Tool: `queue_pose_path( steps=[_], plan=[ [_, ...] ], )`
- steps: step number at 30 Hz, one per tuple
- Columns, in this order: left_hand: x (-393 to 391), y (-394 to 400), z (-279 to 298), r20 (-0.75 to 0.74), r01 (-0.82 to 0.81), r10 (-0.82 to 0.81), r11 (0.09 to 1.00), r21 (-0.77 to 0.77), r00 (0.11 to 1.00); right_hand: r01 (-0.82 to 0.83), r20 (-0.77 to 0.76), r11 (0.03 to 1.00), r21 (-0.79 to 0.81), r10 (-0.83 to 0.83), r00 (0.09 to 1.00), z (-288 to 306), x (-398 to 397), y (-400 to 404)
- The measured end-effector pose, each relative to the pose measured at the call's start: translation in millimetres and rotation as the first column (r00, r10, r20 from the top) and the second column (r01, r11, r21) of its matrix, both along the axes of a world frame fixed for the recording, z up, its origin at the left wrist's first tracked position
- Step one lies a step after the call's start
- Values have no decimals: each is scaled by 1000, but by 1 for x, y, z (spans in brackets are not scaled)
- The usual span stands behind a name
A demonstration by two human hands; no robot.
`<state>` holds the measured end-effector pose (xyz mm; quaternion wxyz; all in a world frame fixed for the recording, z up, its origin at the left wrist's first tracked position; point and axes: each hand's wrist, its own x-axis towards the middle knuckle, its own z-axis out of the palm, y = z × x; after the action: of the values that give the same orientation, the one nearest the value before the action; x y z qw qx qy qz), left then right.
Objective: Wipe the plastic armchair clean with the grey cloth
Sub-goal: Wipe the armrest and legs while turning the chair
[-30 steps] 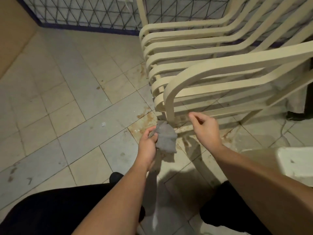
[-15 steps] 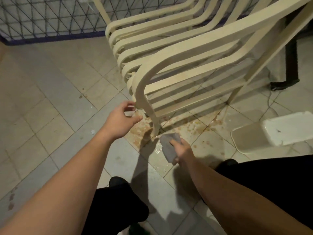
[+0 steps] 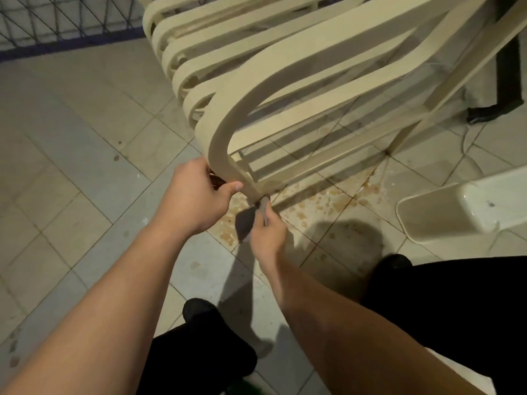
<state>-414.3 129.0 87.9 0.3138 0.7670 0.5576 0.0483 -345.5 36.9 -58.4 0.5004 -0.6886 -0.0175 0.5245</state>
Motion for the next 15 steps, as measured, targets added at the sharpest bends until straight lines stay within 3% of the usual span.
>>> queue_pose_path(
  steps=[3, 7, 9, 13, 15],
  plan=[
    [0, -1, 0, -22, 29, -29, 1000, 11, 999, -42, -5, 990, -132, 42, 999, -29, 13, -12],
    [1, -2, -1, -18, 27, -26, 998, 53, 999, 160, 67, 987, -3, -159, 985, -17, 11, 10],
    [1, -3, -1, -14, 23, -22, 998, 65, 1000, 138, 97, 990, 36, -141, 985, -13, -2, 16],
    [2, -5, -1, 14, -1, 0, 999, 34, 1000, 35, -21, 996, -86, -37, 999, -26, 26, 11],
    [2, -5, -4, 23, -19, 19, 1000, 19, 1000, 94, 65, 990, -106, -87, 994, -28, 40, 16]
  ],
)
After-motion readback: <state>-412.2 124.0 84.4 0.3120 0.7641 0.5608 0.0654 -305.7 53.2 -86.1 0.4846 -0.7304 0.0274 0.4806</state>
